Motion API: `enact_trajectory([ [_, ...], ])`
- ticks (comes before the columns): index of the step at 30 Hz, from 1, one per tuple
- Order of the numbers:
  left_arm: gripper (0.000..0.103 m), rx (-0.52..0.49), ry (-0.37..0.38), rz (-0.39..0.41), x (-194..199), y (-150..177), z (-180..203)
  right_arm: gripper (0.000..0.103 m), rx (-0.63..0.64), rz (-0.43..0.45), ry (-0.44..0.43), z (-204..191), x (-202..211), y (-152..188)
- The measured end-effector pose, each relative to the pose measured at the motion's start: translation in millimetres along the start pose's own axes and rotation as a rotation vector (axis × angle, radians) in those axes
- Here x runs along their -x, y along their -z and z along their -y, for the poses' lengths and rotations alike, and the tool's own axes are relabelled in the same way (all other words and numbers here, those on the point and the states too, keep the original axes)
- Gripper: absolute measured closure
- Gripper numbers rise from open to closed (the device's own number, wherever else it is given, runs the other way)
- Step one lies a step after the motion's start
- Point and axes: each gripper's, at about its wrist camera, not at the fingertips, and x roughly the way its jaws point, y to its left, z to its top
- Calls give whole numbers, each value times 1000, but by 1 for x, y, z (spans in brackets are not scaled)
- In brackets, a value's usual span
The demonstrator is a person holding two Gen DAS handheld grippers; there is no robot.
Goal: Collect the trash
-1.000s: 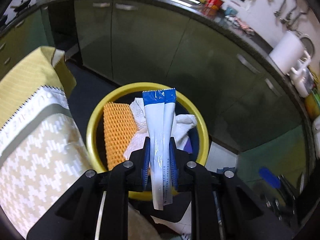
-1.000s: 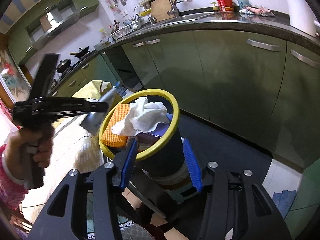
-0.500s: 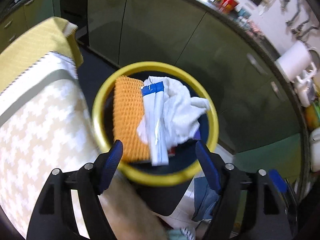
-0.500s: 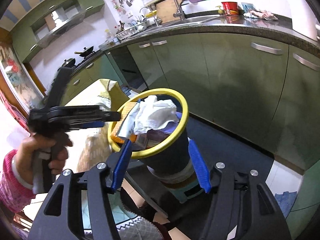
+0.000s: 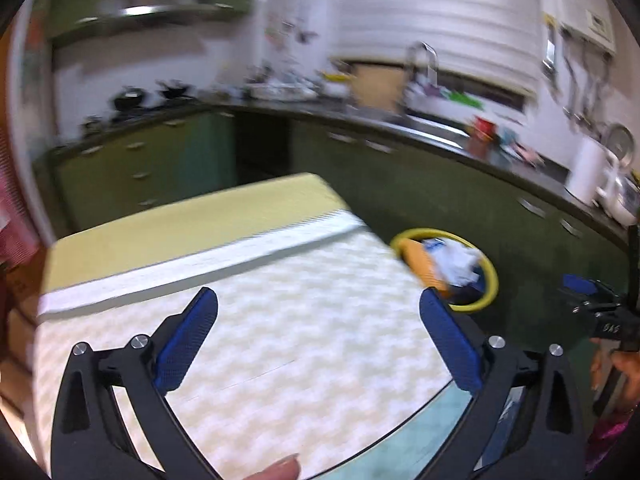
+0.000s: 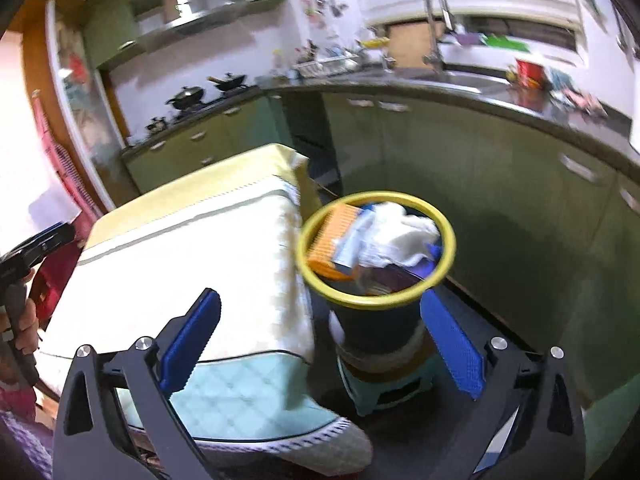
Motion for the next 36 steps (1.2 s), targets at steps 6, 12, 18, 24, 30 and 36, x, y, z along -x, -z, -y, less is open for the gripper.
enact_trajectory([
  [6,7,132,-132,123,77,26,-53,5,92,67,-14,-48,28,-3],
  [12,7,160,-259,174,135,48,-78,5,160,141,3,-82,61,0],
  [18,7,161,-296,214,157,55,-82,5,183,183,1,-100,76,-2],
  [24,7,149,-302,230,166,56,-80,5,196,180,-8,-106,74,-2],
  [30,7,151,-300,230,167,56,-79,5,202,180,1,-108,69,-4],
  [36,7,160,-297,218,163,54,-83,5,198,184,7,-108,65,-7],
])
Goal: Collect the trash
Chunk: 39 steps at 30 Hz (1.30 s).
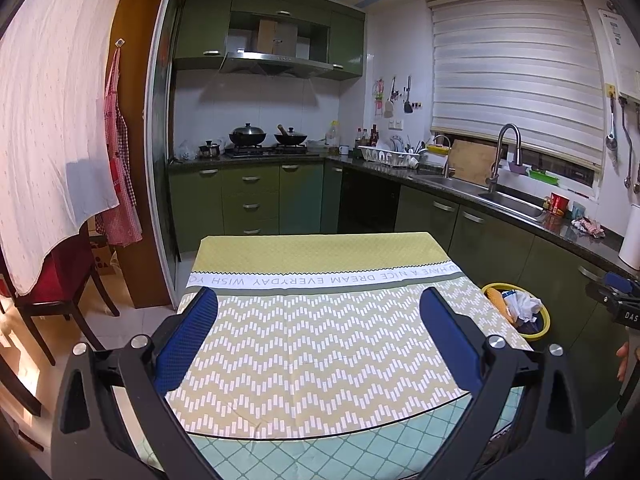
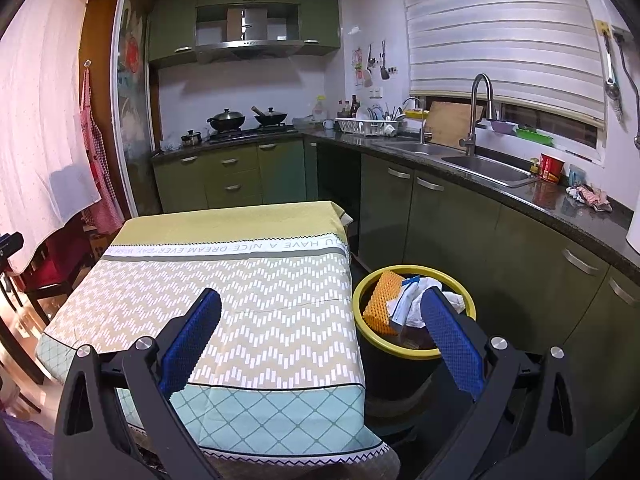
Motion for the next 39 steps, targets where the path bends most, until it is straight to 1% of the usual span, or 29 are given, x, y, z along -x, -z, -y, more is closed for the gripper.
enact_trajectory([
  [7,7,14,3,-26,-12,3,-5,5,10,-14,-2,-4,-9,-2],
  [16,7,7,23,-44,-20,8,-1,5,10,-21,-2,-4,-13,-2],
  [39,7,1,42,-42,-17,15,1,5,9,-20,-10,-4,-15,2],
])
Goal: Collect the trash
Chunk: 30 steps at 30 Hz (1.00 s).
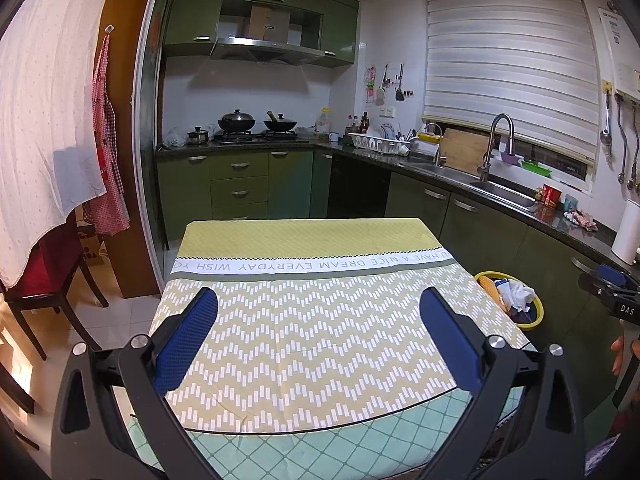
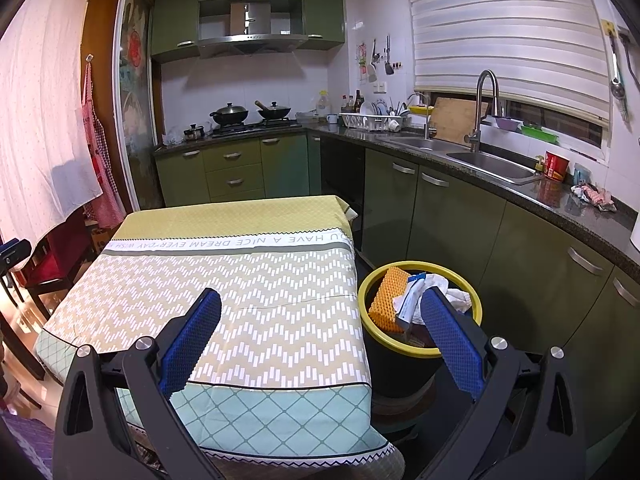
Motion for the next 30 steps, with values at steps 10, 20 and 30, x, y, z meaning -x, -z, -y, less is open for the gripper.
enact_trajectory([
  [10,7,-9,8,-5,-1,1,3,5,0,-2,1,0,-1,1],
  [20,7,-11,23,-12,-4,1,6,5,0,-2,-1,0,0,3],
  [30,7,-13,34,-14,-4,1,7,5,-2,-3,0,-1,0,4],
])
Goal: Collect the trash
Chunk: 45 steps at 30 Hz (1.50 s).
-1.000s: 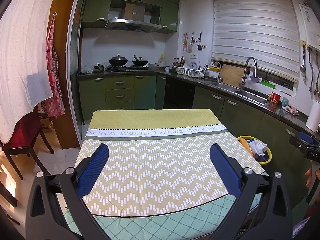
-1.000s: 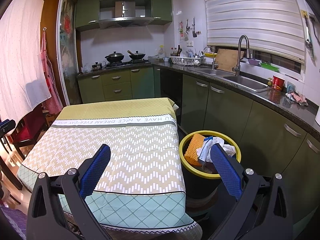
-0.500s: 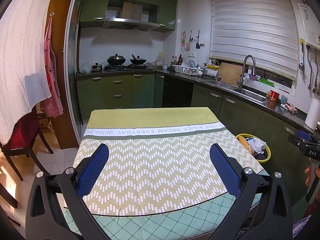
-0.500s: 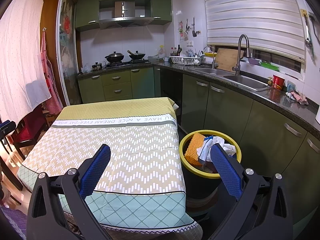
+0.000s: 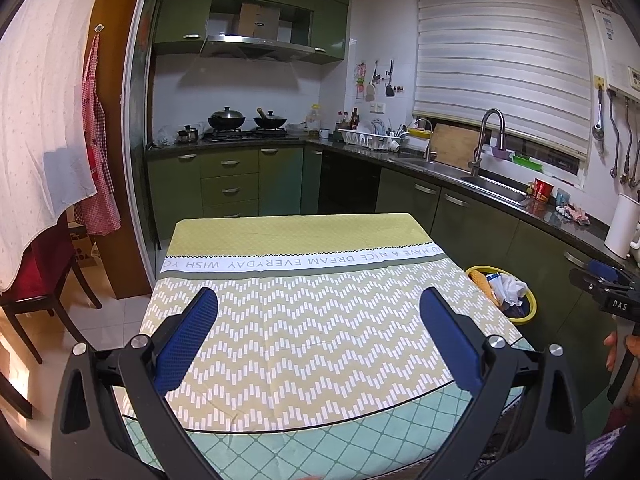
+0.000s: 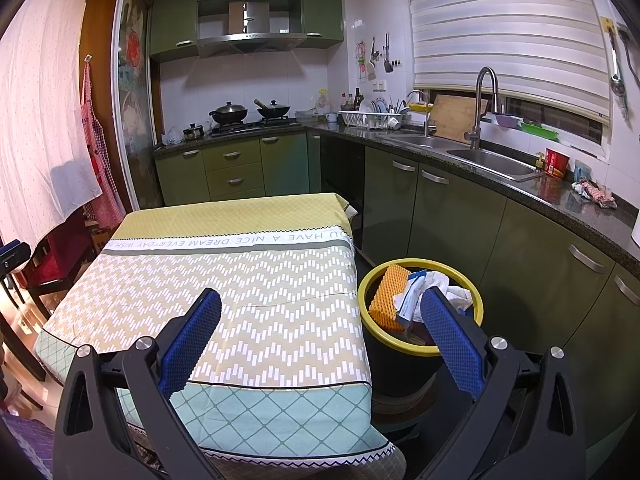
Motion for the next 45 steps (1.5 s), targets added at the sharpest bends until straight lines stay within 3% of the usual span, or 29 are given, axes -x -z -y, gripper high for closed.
enact_trajectory([
  [34,7,3,36,-19,-15,1,-6,5,-4,-13,3,-1,-7,8],
  [45,7,13,41,-71,-34,-6,-11,5,-9,-41,3,-1,-18,10],
])
